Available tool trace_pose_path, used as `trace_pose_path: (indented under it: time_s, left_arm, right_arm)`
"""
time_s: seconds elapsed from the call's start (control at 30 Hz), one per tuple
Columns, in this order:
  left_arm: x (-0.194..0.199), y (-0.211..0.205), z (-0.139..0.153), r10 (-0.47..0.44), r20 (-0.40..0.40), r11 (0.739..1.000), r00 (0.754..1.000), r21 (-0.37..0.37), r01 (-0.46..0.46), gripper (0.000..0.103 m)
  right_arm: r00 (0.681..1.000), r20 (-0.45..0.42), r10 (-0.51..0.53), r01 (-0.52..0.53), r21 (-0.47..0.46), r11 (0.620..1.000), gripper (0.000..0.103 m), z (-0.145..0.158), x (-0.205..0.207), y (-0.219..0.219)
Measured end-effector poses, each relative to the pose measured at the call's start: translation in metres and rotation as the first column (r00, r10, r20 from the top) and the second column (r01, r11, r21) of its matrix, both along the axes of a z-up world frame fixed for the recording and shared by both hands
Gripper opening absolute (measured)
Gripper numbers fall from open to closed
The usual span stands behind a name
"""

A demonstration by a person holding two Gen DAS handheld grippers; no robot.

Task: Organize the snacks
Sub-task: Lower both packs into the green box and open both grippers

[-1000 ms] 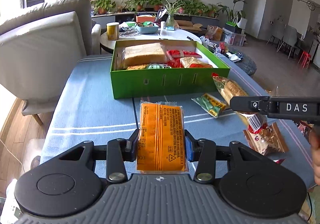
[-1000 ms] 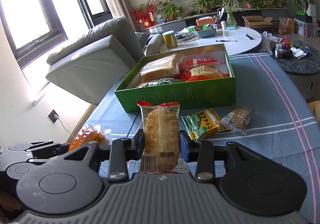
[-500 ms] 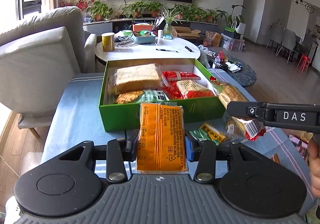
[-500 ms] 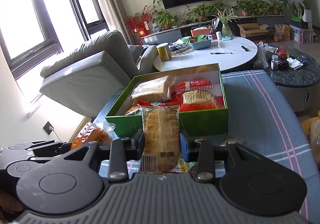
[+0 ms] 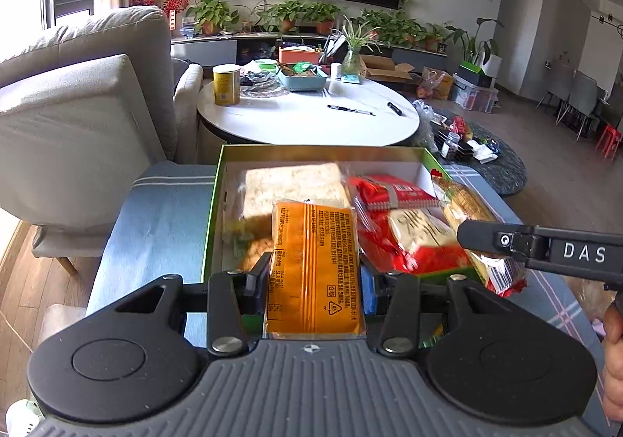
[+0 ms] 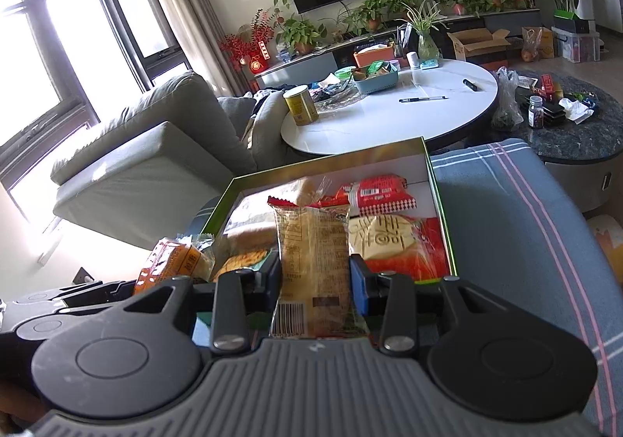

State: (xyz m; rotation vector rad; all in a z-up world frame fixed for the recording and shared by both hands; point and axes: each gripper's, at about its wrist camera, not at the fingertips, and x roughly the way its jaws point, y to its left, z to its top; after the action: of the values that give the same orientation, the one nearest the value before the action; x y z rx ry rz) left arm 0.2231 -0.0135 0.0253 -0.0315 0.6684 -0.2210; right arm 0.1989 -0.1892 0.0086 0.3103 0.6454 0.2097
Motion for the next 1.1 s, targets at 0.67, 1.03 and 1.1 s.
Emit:
trace_pose_path:
  time_s: [0.67,1.03,1.1]
  left_arm:
    - [0.074,0.014,-0.034,0.035,-0.017,0.999,0.999,-0.014,-0.035,0.044]
    - [0.052,0.019,-0.022,0.055,0.014,0.998,0.998,-0.012,-0.055,0.057]
    - [0.045,0.018,-0.020,0.051,0.019,0.999,0.999,-0.004,-0.051,0.057]
  right_arm:
    - [0.997,-0.064,-0.034,0.033,-0.011,0.999,0.070,-0.027,0.070,0.017]
    - [0.997,-0.045,-0.063,0.062,-0.034,0.998,0.082,-0.017,0.051,0.009]
    - [0.997,-0.042,-0.061,0.059,-0.035,0.998,0.083,-0.014,0.045,0.007]
